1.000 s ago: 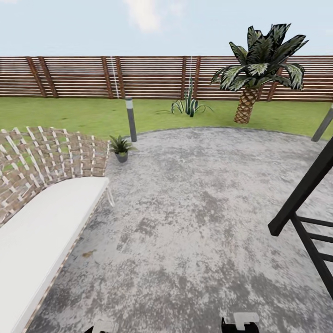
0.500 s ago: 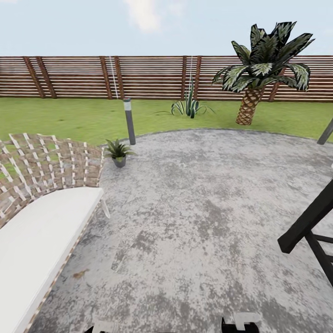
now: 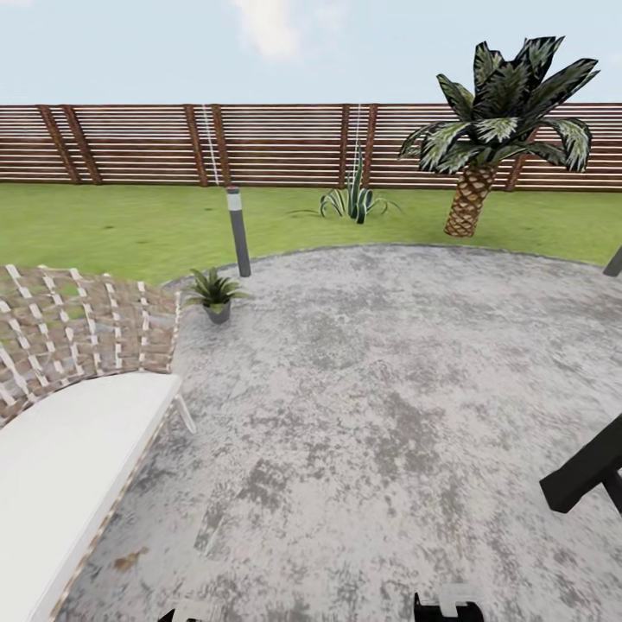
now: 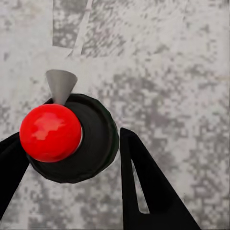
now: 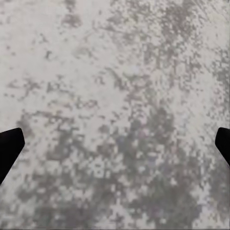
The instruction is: Pick up the pesticide atomizer in the garden and spray insectifuge to fully cover both potted plants in the garden.
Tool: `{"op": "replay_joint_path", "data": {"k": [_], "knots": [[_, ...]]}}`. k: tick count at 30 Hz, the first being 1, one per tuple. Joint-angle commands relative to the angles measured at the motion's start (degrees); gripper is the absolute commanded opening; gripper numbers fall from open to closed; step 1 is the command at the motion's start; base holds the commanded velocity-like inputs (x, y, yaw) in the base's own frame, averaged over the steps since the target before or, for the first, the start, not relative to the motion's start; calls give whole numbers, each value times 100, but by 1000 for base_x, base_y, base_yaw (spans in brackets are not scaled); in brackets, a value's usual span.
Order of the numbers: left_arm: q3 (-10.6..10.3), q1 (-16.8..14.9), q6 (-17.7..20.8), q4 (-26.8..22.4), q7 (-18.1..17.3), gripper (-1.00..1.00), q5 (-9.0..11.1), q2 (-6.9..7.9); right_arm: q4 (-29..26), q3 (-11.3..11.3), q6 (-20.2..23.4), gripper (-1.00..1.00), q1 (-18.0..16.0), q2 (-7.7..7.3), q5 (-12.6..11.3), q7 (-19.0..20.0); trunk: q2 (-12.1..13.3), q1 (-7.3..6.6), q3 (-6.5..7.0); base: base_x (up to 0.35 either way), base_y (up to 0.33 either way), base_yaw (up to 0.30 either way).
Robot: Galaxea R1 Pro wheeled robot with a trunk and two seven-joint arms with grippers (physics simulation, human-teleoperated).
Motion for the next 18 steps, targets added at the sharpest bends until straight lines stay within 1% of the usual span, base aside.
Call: {"op": "replay_joint_path", "data": {"k": [1, 7, 18], "knots": [[30, -3, -22, 7, 24, -100, -60, -1, 5, 29, 4, 100, -5, 1, 41, -55, -2, 2, -5, 338, -65, 0], [30, 1, -21, 7, 24, -100, -62, -1, 5, 29, 4, 100, -4, 1, 41, -55, -2, 2, -5, 334, -88, 0], [29, 0, -24, 7, 24, -100, -60, -1, 5, 29, 4, 100, -6, 1, 41, -55, -2, 2, -5, 315, -122, 0]]}}
